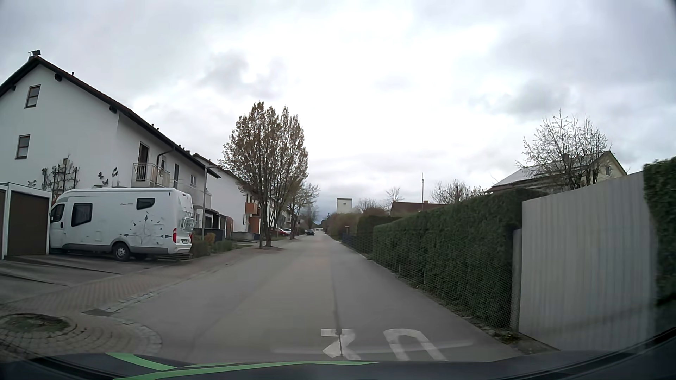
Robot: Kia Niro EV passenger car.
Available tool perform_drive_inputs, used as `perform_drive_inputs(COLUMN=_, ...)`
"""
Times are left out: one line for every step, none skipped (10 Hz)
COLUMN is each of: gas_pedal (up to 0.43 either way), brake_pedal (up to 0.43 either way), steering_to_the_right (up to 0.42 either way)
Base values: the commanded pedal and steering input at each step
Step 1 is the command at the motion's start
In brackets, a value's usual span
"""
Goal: Follow the waypoints while adhering to traffic rules and regulations
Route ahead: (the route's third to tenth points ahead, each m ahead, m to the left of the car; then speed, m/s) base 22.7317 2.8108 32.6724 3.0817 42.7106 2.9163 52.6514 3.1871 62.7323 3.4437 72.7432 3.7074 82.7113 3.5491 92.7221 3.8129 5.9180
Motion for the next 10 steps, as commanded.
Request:
perform_drive_inputs(gas_pedal=0.220, brake_pedal=0.000, steering_to_the_right=-0.006)
perform_drive_inputs(gas_pedal=0.209, brake_pedal=0.000, steering_to_the_right=-0.006)
perform_drive_inputs(gas_pedal=0.209, brake_pedal=0.000, steering_to_the_right=-0.006)
perform_drive_inputs(gas_pedal=0.189, brake_pedal=0.000, steering_to_the_right=-0.006)
perform_drive_inputs(gas_pedal=0.189, brake_pedal=0.000, steering_to_the_right=-0.006)
perform_drive_inputs(gas_pedal=0.177, brake_pedal=0.000, steering_to_the_right=-0.006)
perform_drive_inputs(gas_pedal=0.169, brake_pedal=0.000, steering_to_the_right=-0.006)
perform_drive_inputs(gas_pedal=0.169, brake_pedal=0.000, steering_to_the_right=-0.006)
perform_drive_inputs(gas_pedal=0.169, brake_pedal=0.000, steering_to_the_right=-0.006)
perform_drive_inputs(gas_pedal=0.169, brake_pedal=0.000, steering_to_the_right=-0.006)
